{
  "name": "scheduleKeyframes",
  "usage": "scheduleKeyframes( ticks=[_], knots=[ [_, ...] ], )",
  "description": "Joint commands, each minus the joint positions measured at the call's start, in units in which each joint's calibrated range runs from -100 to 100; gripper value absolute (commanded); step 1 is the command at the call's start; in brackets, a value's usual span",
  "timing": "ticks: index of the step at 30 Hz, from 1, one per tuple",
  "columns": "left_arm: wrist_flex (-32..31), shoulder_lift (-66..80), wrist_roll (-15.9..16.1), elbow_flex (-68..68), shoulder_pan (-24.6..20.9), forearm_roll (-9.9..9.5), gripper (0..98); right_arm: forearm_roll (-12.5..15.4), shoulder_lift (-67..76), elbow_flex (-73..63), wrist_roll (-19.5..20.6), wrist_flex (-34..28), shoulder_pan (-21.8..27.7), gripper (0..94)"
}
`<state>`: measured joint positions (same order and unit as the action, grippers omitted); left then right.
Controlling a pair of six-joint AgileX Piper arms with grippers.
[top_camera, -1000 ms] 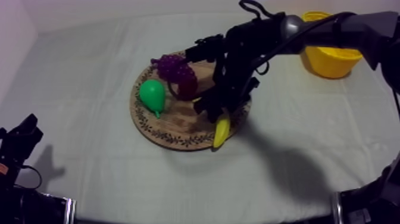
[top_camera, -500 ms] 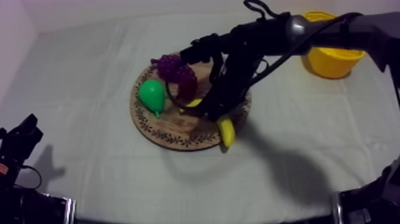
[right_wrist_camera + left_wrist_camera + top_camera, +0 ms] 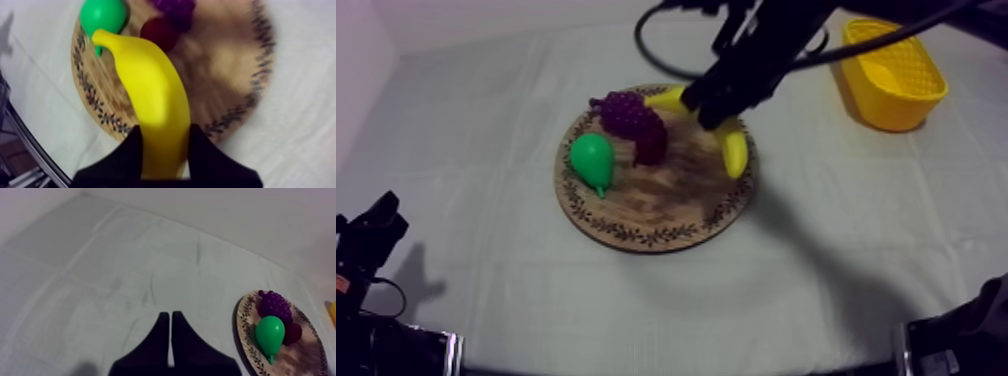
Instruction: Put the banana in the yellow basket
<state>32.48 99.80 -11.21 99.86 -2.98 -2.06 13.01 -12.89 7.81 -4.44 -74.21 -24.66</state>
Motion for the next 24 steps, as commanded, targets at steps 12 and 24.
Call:
scheduleKeyframes(
  ticks=[12, 24],
  knots=[
    [0.02, 0.03, 0.01, 0.03, -0.03, -0.01, 0.1, -0.84, 0.69, -14.6, -1.34, -4.63, 15.84, 13.9],
    [0.02, 0.03, 0.01, 0.03, -0.03, -0.01, 0.1, -2.02, -5.17, -19.22, -3.08, -2.99, 28.14, 14.0]
  ],
)
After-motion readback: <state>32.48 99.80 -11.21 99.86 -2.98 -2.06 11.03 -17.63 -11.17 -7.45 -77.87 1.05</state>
